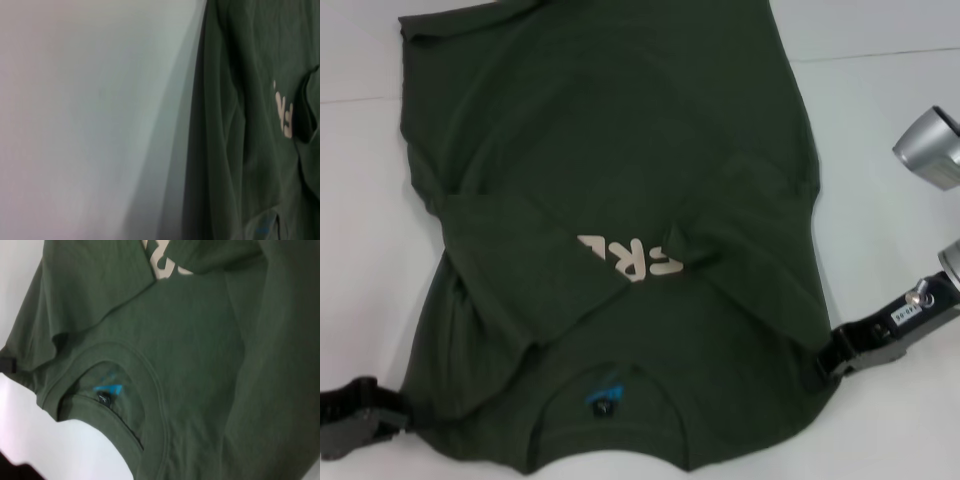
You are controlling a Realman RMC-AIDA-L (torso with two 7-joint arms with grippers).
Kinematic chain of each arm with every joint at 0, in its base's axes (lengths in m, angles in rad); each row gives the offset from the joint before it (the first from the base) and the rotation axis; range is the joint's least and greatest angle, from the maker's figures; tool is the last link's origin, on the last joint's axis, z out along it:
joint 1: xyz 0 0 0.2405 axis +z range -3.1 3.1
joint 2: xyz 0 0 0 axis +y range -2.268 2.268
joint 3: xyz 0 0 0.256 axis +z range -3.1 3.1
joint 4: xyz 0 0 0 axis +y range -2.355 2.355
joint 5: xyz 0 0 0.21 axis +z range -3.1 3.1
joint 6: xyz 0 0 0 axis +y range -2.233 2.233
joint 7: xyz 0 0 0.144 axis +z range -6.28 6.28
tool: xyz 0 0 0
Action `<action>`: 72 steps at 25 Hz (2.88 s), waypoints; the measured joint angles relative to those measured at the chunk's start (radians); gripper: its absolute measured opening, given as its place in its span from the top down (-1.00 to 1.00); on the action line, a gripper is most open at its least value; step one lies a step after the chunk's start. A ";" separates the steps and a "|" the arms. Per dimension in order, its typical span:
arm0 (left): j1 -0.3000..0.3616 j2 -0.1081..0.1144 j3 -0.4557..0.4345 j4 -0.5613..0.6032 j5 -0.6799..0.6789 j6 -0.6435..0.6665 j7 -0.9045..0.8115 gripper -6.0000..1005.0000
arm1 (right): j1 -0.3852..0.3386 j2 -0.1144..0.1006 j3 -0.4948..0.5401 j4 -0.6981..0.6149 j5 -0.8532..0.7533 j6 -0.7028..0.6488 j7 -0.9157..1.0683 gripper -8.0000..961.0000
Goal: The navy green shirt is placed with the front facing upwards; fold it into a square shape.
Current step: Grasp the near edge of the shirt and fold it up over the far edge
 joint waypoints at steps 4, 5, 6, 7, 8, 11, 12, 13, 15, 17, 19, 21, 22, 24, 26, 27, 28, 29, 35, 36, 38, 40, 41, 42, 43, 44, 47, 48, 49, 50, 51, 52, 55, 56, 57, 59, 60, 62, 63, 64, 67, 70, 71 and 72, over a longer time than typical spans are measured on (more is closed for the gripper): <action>-0.002 0.001 0.001 0.011 0.049 0.045 0.001 0.94 | -0.004 0.001 -0.039 -0.005 -0.014 -0.059 0.005 0.90; -0.003 0.002 0.002 0.013 0.062 0.058 0.001 0.94 | -0.005 0.003 -0.042 -0.011 -0.026 -0.069 0.008 0.90; -0.003 0.002 0.003 0.015 0.080 0.072 0.001 0.94 | -0.006 0.007 -0.045 -0.020 -0.042 -0.081 0.012 0.90; -0.005 0.003 0.004 0.017 0.096 0.084 0.002 0.94 | -0.008 0.014 -0.046 -0.036 -0.060 -0.099 0.018 0.90; -0.006 0.003 0.005 0.020 0.111 0.095 0.002 0.94 | -0.010 0.020 -0.046 -0.049 -0.073 -0.115 0.019 0.90; -0.007 0.006 -0.002 0.029 0.135 0.141 0.019 0.94 | -0.012 0.029 -0.044 -0.065 -0.085 -0.143 0.015 0.90; -0.008 0.008 -0.011 0.030 0.131 0.158 0.034 0.94 | -0.012 0.029 -0.041 -0.066 -0.083 -0.144 0.011 0.90; -0.009 0.010 -0.020 0.030 0.126 0.175 0.048 0.94 | -0.009 0.029 -0.036 -0.066 -0.079 -0.144 0.007 0.90; -0.018 0.017 -0.043 0.029 0.121 0.208 0.075 0.94 | -0.003 0.028 -0.031 -0.066 -0.069 -0.143 -0.003 0.90; -0.027 0.023 -0.055 0.028 0.121 0.227 0.084 0.94 | 0.008 0.022 -0.029 -0.067 -0.050 -0.143 -0.011 0.90; -0.035 0.028 -0.058 0.030 0.123 0.241 0.086 0.94 | 0.020 0.017 -0.028 -0.067 -0.037 -0.143 -0.015 0.90; -0.041 0.030 -0.058 0.032 0.122 0.249 0.086 0.94 | 0.029 0.012 -0.028 -0.067 -0.032 -0.144 -0.016 0.90; -0.045 0.032 -0.058 0.032 0.121 0.253 0.087 0.94 | 0.033 0.009 -0.026 -0.067 -0.030 -0.144 -0.016 0.90; -0.052 0.035 -0.061 0.032 0.120 0.254 0.089 0.94 | 0.041 -0.003 -0.009 -0.067 -0.019 -0.145 -0.019 0.90; -0.064 0.043 -0.076 0.029 0.120 0.253 0.090 0.94 | 0.045 -0.009 0.001 -0.068 -0.011 -0.144 -0.020 0.90; -0.069 0.046 -0.082 0.029 0.120 0.253 0.090 0.94 | 0.048 -0.015 0.010 -0.068 -0.004 -0.140 -0.021 0.90; -0.069 0.046 -0.082 0.029 0.120 0.253 0.090 0.94 | 0.051 -0.022 0.020 -0.068 0.004 -0.133 -0.021 0.90; -0.081 0.053 -0.099 0.024 0.120 0.247 0.090 0.94 | 0.055 -0.028 0.030 -0.068 0.011 -0.121 -0.021 0.90; -0.142 0.074 -0.136 -0.052 0.081 0.101 0.080 0.94 | 0.080 -0.043 0.070 -0.055 0.044 -0.031 -0.016 0.90; -0.147 0.077 -0.136 -0.066 0.069 0.072 0.079 0.94 | 0.083 -0.043 0.075 -0.054 0.047 -0.017 -0.015 0.90; -0.158 0.080 -0.137 -0.093 0.044 0.013 0.073 0.94 | 0.090 -0.041 0.093 -0.054 0.054 0.019 -0.009 0.90; -0.168 0.081 -0.137 -0.108 0.022 -0.028 0.069 0.94 | 0.094 -0.037 0.105 -0.052 0.075 0.059 -0.004 0.90; -0.173 0.081 -0.136 -0.114 0.008 -0.046 0.069 0.94 | 0.094 -0.035 0.108 -0.049 0.089 0.077 -0.003 0.90; -0.178 0.081 -0.135 -0.120 -0.006 -0.063 0.069 0.94 | 0.094 -0.034 0.107 -0.045 0.103 0.093 -0.003 0.90; -0.182 0.079 -0.134 -0.125 -0.022 -0.082 0.070 0.94 | 0.095 -0.033 0.107 -0.042 0.112 0.107 -0.003 0.90; -0.182 0.079 -0.134 -0.125 -0.022 -0.082 0.070 0.94 | 0.096 -0.033 0.108 -0.039 0.120 0.119 -0.003 0.90; -0.200 0.074 -0.133 -0.138 -0.104 -0.163 0.075 0.94 | 0.092 -0.033 0.119 -0.039 0.158 0.152 -0.002 0.90; -0.204 0.074 -0.132 -0.143 -0.131 -0.181 0.077 0.94 | 0.087 -0.035 0.125 -0.039 0.180 0.162 -0.002 0.90; -0.206 0.074 -0.130 -0.147 -0.157 -0.197 0.080 0.94 | 0.082 -0.037 0.131 -0.039 0.197 0.171 -0.002 0.90; -0.209 0.073 -0.129 -0.151 -0.180 -0.210 0.083 0.94 | 0.075 -0.039 0.139 -0.039 0.219 0.179 -0.001 0.90; -0.213 0.072 -0.127 -0.154 -0.203 -0.223 0.086 0.94 | 0.069 -0.040 0.147 -0.039 0.233 0.184 -0.001 0.90; -0.215 0.072 -0.127 -0.156 -0.217 -0.235 0.088 0.94 | 0.061 -0.041 0.157 -0.039 0.248 0.192 -0.001 0.90; -0.225 0.070 -0.126 -0.168 -0.245 -0.286 0.091 0.94 | 0.038 -0.041 0.174 -0.047 0.269 0.222 -0.001 0.90; -0.230 0.070 -0.127 -0.179 -0.259 -0.327 0.094 0.94 | 0.033 -0.041 0.176 -0.048 0.270 0.232 -0.001 0.90; -0.230 0.070 -0.127 -0.179 -0.259 -0.327 0.094 0.94 | 0.027 -0.042 0.178 -0.050 0.272 0.246 -0.001 0.90; -0.231 0.069 -0.126 -0.182 -0.277 -0.360 0.101 0.94 | 0.021 -0.044 0.179 -0.051 0.273 0.264 -0.002 0.90; -0.231 0.068 -0.125 -0.182 -0.283 -0.371 0.103 0.94 | 0.019 -0.045 0.179 -0.052 0.274 0.278 -0.003 0.90; -0.231 0.064 -0.120 -0.184 -0.290 -0.402 0.108 0.94 | 0.017 -0.045 0.179 -0.052 0.274 0.298 -0.006 0.90; -0.231 0.062 -0.115 -0.185 -0.291 -0.420 0.109 0.94 | 0.016 -0.045 0.179 -0.052 0.274 0.312 -0.009 0.90; -0.231 0.060 -0.109 -0.189 -0.291 -0.436 0.110 0.94 | 0.016 -0.042 0.179 -0.052 0.274 0.327 -0.012 0.90; -0.232 0.057 -0.095 -0.208 -0.298 -0.481 0.123 0.94 | 0.017 -0.032 0.178 -0.047 0.275 0.369 -0.021 0.90; -0.237 0.057 -0.095 -0.218 -0.305 -0.490 0.139 0.94 | 0.022 -0.016 0.172 -0.040 0.285 0.404 -0.028 0.90; -0.240 0.057 -0.095 -0.219 -0.306 -0.490 0.141 0.94 | 0.023 -0.013 0.171 -0.039 0.286 0.411 -0.029 0.90; -0.244 0.058 -0.093 -0.220 -0.307 -0.491 0.143 0.94 | 0.025 -0.009 0.172 -0.039 0.286 0.418 -0.032 0.90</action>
